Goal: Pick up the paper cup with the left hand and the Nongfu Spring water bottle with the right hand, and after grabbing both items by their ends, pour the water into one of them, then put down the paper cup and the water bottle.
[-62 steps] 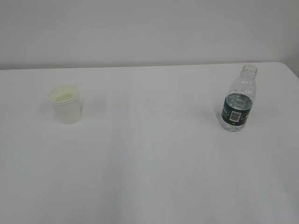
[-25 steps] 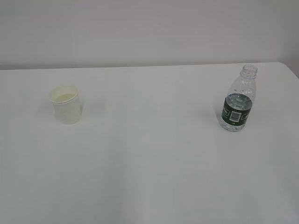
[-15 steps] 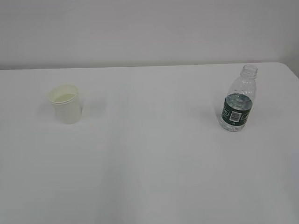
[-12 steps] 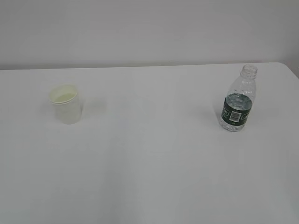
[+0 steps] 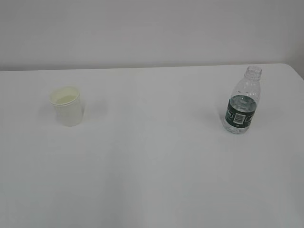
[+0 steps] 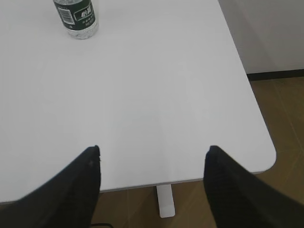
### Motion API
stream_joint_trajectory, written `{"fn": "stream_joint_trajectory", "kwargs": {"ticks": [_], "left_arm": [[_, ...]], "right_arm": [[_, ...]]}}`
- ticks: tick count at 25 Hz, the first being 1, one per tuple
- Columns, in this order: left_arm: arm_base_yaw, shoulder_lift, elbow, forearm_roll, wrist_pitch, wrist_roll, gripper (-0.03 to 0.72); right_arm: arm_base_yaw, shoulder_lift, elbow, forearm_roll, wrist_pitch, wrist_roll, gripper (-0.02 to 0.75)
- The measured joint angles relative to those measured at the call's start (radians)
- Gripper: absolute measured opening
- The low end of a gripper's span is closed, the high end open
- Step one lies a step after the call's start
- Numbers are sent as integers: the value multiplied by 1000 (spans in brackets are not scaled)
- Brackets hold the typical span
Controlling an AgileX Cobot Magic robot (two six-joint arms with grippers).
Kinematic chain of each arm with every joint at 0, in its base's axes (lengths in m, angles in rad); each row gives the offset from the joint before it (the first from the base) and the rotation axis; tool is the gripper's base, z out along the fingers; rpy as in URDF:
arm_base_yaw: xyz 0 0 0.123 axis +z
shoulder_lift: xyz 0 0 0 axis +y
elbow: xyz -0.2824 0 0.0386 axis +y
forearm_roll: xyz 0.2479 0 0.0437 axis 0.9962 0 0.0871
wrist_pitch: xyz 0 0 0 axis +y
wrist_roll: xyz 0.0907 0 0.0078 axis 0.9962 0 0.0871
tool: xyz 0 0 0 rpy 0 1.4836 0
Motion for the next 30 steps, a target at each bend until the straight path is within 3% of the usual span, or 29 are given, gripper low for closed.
{"fn": "stream_joint_trajectory", "kwargs": {"ticks": [30], "left_arm": [[0, 0, 0, -2, 0, 0, 398]], "right_arm": [[0, -137, 10, 12, -20, -31, 518]]}}
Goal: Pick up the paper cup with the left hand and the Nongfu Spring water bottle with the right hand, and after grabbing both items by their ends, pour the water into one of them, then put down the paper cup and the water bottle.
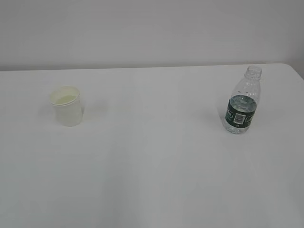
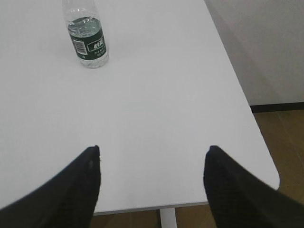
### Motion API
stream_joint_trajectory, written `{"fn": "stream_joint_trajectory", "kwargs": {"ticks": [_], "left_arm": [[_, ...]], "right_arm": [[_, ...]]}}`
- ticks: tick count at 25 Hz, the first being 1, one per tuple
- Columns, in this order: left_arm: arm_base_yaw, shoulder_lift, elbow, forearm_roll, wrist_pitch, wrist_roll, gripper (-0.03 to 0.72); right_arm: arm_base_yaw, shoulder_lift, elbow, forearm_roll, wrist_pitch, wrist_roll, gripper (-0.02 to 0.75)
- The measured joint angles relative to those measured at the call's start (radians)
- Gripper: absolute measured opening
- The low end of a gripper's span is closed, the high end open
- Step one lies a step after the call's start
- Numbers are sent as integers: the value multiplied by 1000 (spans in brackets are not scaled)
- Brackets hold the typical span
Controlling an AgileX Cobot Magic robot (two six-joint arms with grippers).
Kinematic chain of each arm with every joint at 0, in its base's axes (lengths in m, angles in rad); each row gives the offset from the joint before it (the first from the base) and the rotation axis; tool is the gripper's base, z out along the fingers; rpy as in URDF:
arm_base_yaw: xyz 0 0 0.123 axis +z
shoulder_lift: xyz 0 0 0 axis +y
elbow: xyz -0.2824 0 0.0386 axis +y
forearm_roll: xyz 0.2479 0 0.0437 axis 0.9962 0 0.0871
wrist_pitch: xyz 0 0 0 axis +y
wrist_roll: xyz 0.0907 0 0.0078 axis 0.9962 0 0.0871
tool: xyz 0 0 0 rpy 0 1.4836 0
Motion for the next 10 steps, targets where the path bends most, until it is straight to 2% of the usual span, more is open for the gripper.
{"fn": "stream_joint_trajectory", "kwargs": {"ticks": [10], "left_arm": [[0, 0, 0, 0, 0, 0, 398]], "right_arm": [[0, 0, 0, 0, 0, 0, 518]]}}
